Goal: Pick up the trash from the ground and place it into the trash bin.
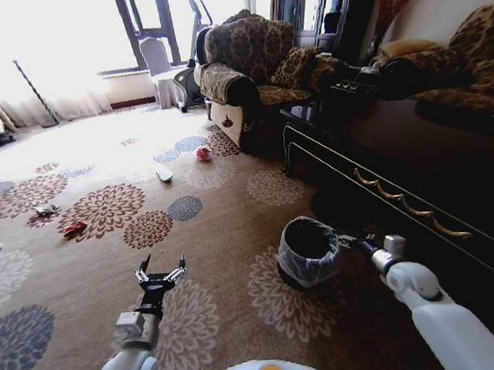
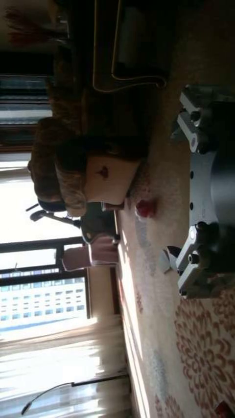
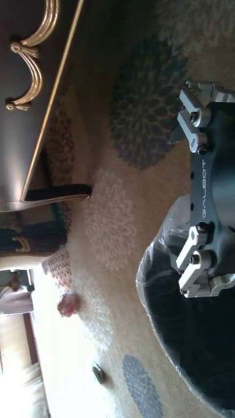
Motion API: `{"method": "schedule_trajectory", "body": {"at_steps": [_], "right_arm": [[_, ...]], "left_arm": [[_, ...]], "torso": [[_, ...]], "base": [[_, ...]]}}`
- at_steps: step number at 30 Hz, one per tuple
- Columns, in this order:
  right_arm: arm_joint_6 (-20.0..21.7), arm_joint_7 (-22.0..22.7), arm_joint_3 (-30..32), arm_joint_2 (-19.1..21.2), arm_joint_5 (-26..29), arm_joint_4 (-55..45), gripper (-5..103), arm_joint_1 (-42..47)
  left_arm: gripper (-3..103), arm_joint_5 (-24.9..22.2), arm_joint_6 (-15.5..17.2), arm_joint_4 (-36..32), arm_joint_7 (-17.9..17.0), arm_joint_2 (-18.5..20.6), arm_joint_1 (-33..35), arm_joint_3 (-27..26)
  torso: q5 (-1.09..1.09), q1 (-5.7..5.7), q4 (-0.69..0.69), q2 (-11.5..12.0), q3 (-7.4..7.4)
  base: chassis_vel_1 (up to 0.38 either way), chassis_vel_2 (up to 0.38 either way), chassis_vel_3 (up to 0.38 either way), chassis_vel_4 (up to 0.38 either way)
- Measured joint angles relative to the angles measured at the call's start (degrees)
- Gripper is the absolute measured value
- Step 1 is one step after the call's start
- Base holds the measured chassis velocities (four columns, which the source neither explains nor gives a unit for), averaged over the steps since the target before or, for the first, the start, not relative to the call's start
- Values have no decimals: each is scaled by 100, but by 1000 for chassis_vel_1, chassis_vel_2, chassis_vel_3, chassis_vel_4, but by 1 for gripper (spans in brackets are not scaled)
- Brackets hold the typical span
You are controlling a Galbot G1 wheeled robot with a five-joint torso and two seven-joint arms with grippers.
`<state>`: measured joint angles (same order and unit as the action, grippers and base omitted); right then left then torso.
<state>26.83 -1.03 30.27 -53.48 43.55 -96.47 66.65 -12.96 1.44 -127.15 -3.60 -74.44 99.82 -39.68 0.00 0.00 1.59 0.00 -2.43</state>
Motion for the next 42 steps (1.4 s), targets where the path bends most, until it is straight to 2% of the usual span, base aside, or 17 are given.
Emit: {"method": "schedule_trajectory", "body": {"at_steps": [11, 17, 24, 26, 27, 29, 31, 32, 35, 39, 42], "right_arm": [[360, -1, -490, 335, 221, 279, 100, -277], [416, -1, -799, 332, 358, 558, 100, -547], [673, -1, -1050, 291, 659, 785, 101, -838], [737, -1, -1080, 289, 697, 804, 97, -859], [768, -1, -1100, 290, 704, 819, 90, -865], [792, -1, -1107, 292, 705, 829, 90, -866], [824, -3, -1112, 291, 717, 851, 83, -868], [824, -3, -1112, 291, 717, 851, 83, -868], [834, -2, -1103, 258, 732, 867, 71, -869], [835, -1, -1095, 251, 737, 860, 62, -861], [837, -1, -1087, 251, 741, 850, 51, -854]], "left_arm": [[100, 48, -9, -46, -2, -141, 21, 9], [100, 49, -6, -14, 2, -143, 3, 13], [100, 28, 3, 30, 12, -139, -47, 23], [100, 16, 2, 32, 12, -131, -54, 21], [100, 5, 3, 32, 12, -121, -59, 16], [100, -2, 3, 31, 12, -117, -62, 14], [100, -15, 3, 25, 12, -114, -64, 13], [100, -15, 3, 25, 12, -114, -64, 13], [100, -27, 10, 23, 12, -102, -63, 14], [100, -32, 23, 16, 12, -96, -64, 20], [100, -44, 46, -9, 12, -87, -69, 32]], "torso": [[0, 0, -2, 0, 0], [-1, 0, 0, 0, 0], [1, 0, 0, 0, 0], [0, 0, 0, 0, 0], [3, 0, -2, 0, 1], [4, 0, -2, 0, 1], [5, 0, -2, -1, 2], [5, 0, -2, -1, 2], [4, 0, -3, -1, 2], [2, 0, -2, -1, 2], [1, 0, -1, -1, 1]], "base": [[0, 0, 0, 0], [0, 0, 0, 0], [0, 0, 0, 0], [0, 0, 0, 0], [0, 0, 0, 0], [0, 0, 0, 0], [0, 0, 0, 0], [0, 0, 0, 0], [0, 0, 0, 0], [0, 0, 0, 0], [0, 0, 0, 0]]}}
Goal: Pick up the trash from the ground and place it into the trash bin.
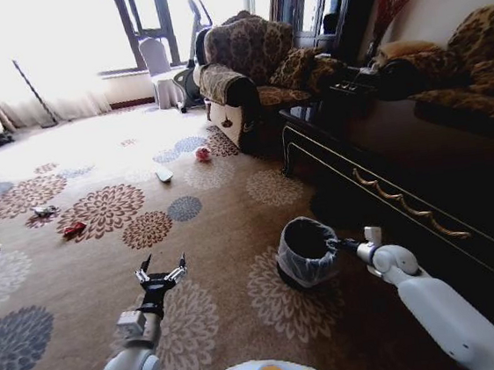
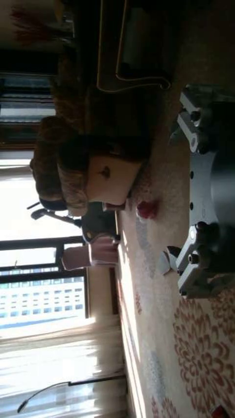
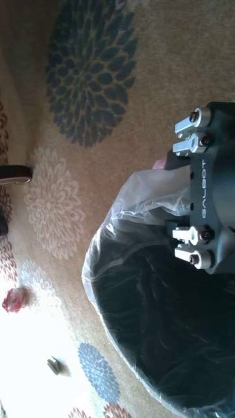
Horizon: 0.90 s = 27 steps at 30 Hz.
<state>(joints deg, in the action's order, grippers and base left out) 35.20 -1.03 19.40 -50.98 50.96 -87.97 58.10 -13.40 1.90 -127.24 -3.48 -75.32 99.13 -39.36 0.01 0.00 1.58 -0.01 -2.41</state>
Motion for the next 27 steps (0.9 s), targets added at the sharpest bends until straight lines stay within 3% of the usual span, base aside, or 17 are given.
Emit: {"method": "schedule_trajectory", "body": {"at_steps": [2, 18, 21, 27], "right_arm": [[0, 0, 0, 0, 0, -3, 51, 1], [-173, -12, 9, -67, 130, -434, 5, 142], [-199, 2, 98, -57, 180, -554, 3, 186], [-327, 0, 445, -48, 283, -1061, 1, 309]], "left_arm": [[100, -1, 3, -4, 0, 0, 0, 2], [100, 40, 73, -113, 9, -76, 43, 35], [100, 46, 73, -147, 11, -88, 64, 35], [100, 65, 58, -240, 12, -95, 119, 34]], "torso": [[0, 0, 0, 0, 0], [-6, 0, 3, 1, -3], [-6, 0, -2, 1, -3], [-5, 0, 3, 1, -1]], "base": [[0, 0, 0, 0], [0, 0, 0, 0], [0, 0, 0, 0], [0, 0, 0, 0]]}}
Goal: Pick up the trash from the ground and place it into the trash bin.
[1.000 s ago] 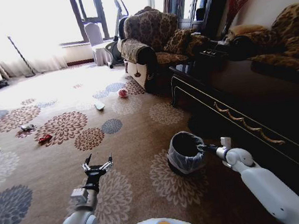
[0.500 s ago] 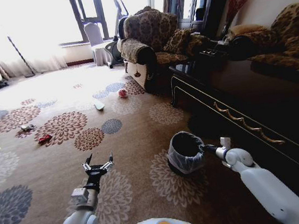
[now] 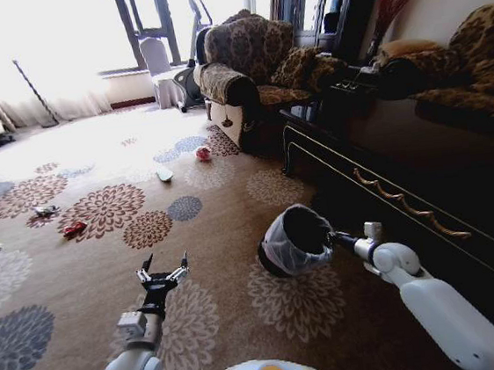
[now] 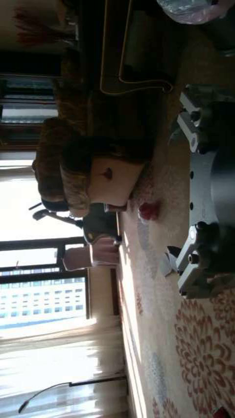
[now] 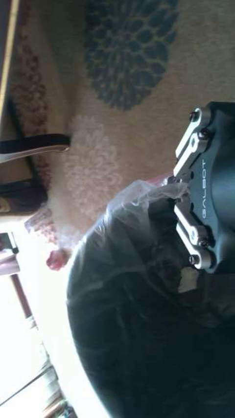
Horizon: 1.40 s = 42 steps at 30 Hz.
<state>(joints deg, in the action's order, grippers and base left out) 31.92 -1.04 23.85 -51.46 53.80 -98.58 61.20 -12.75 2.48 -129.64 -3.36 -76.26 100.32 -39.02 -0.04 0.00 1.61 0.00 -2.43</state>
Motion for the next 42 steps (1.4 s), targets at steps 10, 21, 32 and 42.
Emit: {"method": "schedule_trajectory", "body": {"at_steps": [10, 21, 32, 42], "right_arm": [[-327, -3, 724, -49, -940, -1196, 1, 545], [-570, -3, 889, -362, -1921, -1855, 1, 1056], [-555, -4, 764, -425, -2066, -1892, 1, 1076], [-632, 0, 786, -433, -2057, -1835, 1, 1131]], "left_arm": [[100, -118, -14, -17, -58, 55, -25, -32], [100, -79, 147, -42, -87, 165, 68, -42], [100, 4, 228, -157, -76, 89, 202, -128], [100, 169, 178, -237, -59, -15, 315, -108]], "torso": [[5, 0, -3, 0, 1], [5, 0, -4, 0, 1], [4, 0, -4, 0, 1], [4, 0, -4, 0, 1]], "base": [[0, 0, 0, 0], [0, 0, 0, 0], [0, 0, 0, 0], [50, 50, 47, 47]]}}
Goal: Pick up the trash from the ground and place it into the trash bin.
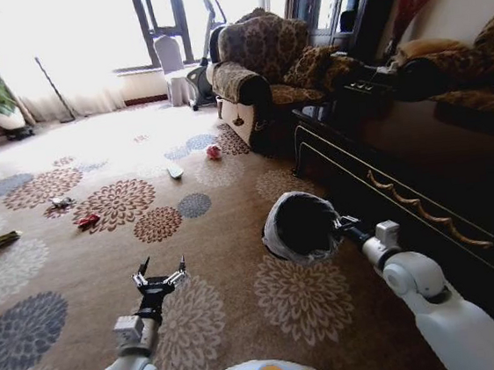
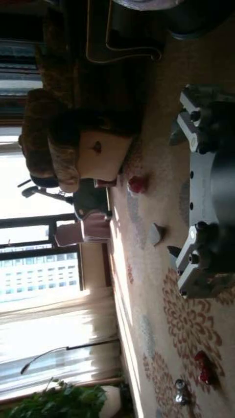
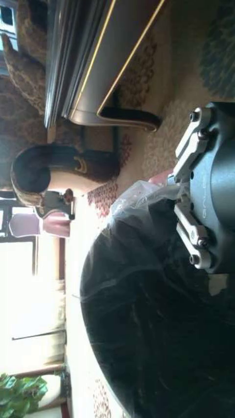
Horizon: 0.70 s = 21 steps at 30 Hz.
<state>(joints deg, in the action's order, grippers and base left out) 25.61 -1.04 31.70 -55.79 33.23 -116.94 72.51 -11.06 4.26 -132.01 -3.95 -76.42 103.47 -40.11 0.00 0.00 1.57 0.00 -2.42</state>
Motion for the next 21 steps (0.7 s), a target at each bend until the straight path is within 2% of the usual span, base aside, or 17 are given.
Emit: {"method": "schedule_trajectory", "body": {"at_steps": [8, 13, 21], "right_arm": [[-17, -3, -48, -84, -97, 207, 1, -16], [-17, 1, -46, -125, -248, 289, 1, 69], [-20, 0, 6, -188, -343, 307, 1, 121]], "left_arm": [[100, 157, -419, 80, 46, -95, 70, -10], [100, 53, -488, 136, -6, -57, 58, 36], [100, -171, -397, 360, -29, -78, -83, 60]], "torso": [[1, 0, 4, 0, 0], [-1, 0, -4, 0, 0], [0, 0, 0, 0, 0]], "base": [[66, 74, 69, 57], [0, 0, 0, 0], [0, 0, 0, 0]]}}
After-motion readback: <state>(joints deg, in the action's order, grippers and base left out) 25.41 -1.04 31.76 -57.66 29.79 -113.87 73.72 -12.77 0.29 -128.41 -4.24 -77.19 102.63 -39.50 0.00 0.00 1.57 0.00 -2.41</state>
